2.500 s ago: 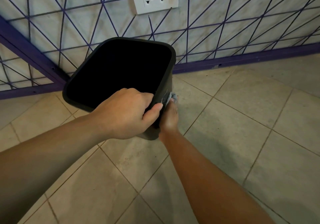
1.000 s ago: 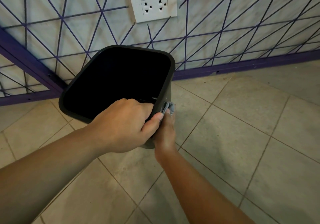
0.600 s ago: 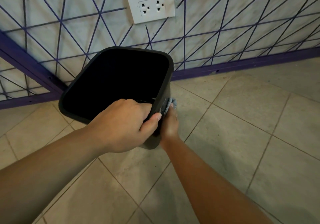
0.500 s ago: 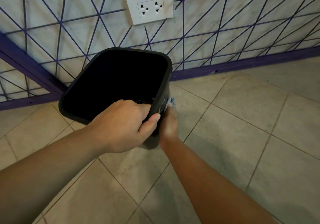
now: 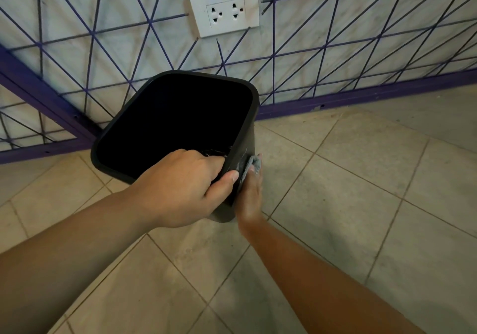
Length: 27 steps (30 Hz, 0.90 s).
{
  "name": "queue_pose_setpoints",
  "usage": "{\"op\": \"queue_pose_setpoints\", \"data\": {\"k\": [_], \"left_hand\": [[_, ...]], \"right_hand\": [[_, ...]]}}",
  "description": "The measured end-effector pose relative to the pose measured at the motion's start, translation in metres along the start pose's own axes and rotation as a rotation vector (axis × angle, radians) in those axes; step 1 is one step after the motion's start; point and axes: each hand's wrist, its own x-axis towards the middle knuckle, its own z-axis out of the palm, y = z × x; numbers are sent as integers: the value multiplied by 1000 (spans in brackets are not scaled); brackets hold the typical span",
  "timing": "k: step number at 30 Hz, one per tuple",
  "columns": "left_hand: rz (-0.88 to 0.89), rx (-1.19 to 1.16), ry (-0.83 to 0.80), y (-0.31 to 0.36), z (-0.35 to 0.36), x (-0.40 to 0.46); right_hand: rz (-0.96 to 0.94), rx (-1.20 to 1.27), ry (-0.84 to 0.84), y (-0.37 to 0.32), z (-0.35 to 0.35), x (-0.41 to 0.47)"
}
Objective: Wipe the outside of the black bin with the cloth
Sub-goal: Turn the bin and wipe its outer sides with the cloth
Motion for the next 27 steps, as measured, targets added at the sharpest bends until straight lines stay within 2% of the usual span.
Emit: {"op": "queue_pose_setpoints", "data": {"k": [2,4,6,8,11,13,15,18,21,23,27], "left_hand": [[-11,-1,0,-1,1,1],[-5,-11,4,-2,1,1],[6,-10,16,-2,2,1],[5,-14,19,-3,1,1],[9,-24,28,-3,1,3],[13,-27,29,-4,1,3],[8,-33,24,-4,1,3],[6,-8,26,-3,1,3],[4,4,38,-2,2,2],[11,-1,37,-3,2,0],[16,-18,35,-4,2,0]], "right_hand": [[109,42,26,19,-3,31],[164,22,43,9,2,32],[72,-16,10,-24,10,-5],[-22,-32,8,-22,10,-16],[75,32,55,13,1,30],[121,16,43,6,3,32],[42,-26,21,-25,13,-7],[-95,-35,1,-22,12,-30],[-9,-14,53,16,2,18],[49,-29,50,7,4,23],[-119,-51,-5,-40,16,-34]]}}
